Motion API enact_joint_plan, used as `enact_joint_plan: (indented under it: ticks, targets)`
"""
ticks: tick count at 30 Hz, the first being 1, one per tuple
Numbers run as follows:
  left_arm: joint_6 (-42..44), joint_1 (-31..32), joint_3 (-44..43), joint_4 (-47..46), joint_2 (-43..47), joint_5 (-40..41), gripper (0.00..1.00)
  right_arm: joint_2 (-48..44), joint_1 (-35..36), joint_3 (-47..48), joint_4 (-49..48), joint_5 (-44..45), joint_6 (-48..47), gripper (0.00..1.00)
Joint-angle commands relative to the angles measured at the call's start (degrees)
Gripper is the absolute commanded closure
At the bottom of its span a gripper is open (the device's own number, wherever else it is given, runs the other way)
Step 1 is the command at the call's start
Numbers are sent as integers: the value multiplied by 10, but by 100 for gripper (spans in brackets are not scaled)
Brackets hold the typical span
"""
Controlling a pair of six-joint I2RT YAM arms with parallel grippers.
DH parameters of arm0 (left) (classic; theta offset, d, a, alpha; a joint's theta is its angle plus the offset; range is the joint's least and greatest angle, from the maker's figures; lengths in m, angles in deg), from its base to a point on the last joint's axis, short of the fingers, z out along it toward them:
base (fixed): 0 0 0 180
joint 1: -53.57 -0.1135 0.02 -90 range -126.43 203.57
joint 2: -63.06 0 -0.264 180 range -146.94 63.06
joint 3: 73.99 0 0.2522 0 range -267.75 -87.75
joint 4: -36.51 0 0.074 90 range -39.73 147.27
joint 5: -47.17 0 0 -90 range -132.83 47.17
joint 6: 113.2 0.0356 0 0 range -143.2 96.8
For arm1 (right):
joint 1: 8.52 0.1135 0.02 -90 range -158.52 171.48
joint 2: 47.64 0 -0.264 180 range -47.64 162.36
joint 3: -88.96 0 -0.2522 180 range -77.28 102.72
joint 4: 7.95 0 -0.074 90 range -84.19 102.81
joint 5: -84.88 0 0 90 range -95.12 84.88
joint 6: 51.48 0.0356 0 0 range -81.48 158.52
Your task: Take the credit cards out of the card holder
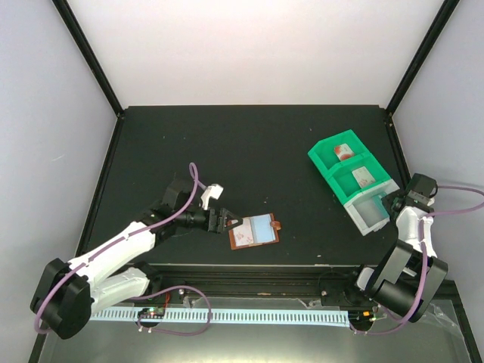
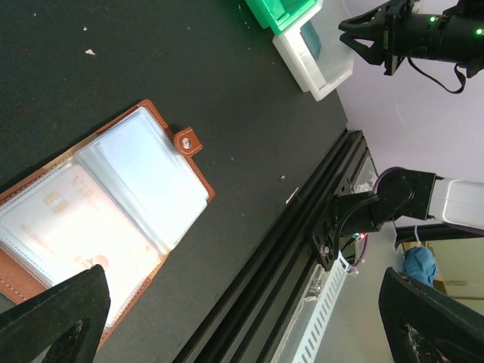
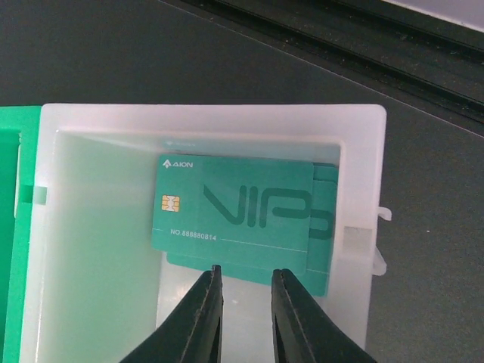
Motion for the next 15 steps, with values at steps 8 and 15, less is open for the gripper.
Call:
enact_joint_plan:
  ticks: [8,15]
  targets:
    - [5,-9,0,19,17,22,1,-65,6,26,24,-22,-2,68]
    - [0,-13,0,36,18,54,1,-136,49,49,43,-75,-25,64]
